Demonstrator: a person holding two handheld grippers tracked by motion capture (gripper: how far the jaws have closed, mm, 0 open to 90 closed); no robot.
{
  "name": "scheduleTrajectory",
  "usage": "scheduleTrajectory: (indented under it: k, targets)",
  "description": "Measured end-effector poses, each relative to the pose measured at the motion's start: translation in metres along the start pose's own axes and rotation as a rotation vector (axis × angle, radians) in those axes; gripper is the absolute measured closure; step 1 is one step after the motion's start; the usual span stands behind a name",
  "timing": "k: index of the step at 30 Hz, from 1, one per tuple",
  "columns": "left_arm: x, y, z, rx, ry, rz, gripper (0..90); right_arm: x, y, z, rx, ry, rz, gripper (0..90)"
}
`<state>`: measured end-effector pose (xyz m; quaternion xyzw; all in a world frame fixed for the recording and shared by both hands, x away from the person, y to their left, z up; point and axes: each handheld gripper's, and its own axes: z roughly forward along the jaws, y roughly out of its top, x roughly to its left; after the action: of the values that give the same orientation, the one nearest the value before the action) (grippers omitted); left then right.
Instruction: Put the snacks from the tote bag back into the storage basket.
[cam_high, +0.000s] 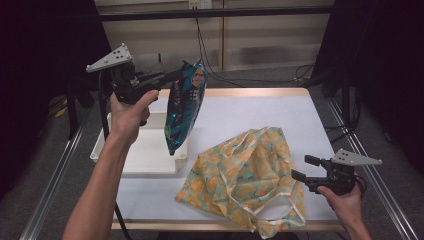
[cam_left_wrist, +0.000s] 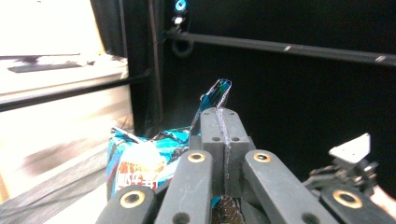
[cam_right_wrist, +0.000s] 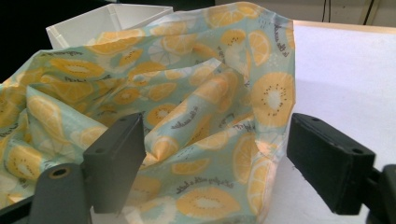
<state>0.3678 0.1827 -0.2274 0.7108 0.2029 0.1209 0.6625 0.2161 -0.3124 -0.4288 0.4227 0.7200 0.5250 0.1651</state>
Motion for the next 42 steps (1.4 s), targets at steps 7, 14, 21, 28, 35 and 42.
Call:
scheduleTrajectory:
  k: [7, 14, 21, 28, 35, 42]
  targets:
    - [0.008, -0.014, -0.022, 0.014, 0.061, -0.007, 90.0, 0.008, -0.009, -0.011, -0.005, -0.009, -0.003, 18.2]
    - [0.016, -0.028, -0.045, 0.024, 0.101, -0.023, 90.0, 0.013, -0.011, -0.014, -0.016, -0.018, -0.003, 18.2]
    - [0.028, -0.04, -0.065, 0.026, 0.178, -0.036, 90.0, 0.013, -0.015, -0.009, -0.005, -0.012, 0.001, 18.2]
    - [0.042, -0.055, -0.081, 0.032, 0.241, -0.066, 90.0, 0.012, -0.016, -0.009, -0.006, -0.019, -0.002, 18.5]
    - [0.059, -0.068, -0.084, 0.046, 0.296, -0.092, 90.0, 0.011, -0.016, -0.008, -0.002, -0.019, -0.003, 18.5]
    - [0.077, -0.081, -0.075, 0.021, 0.346, -0.124, 90.0, 0.011, -0.017, -0.006, 0.004, -0.018, -0.001, 18.5]
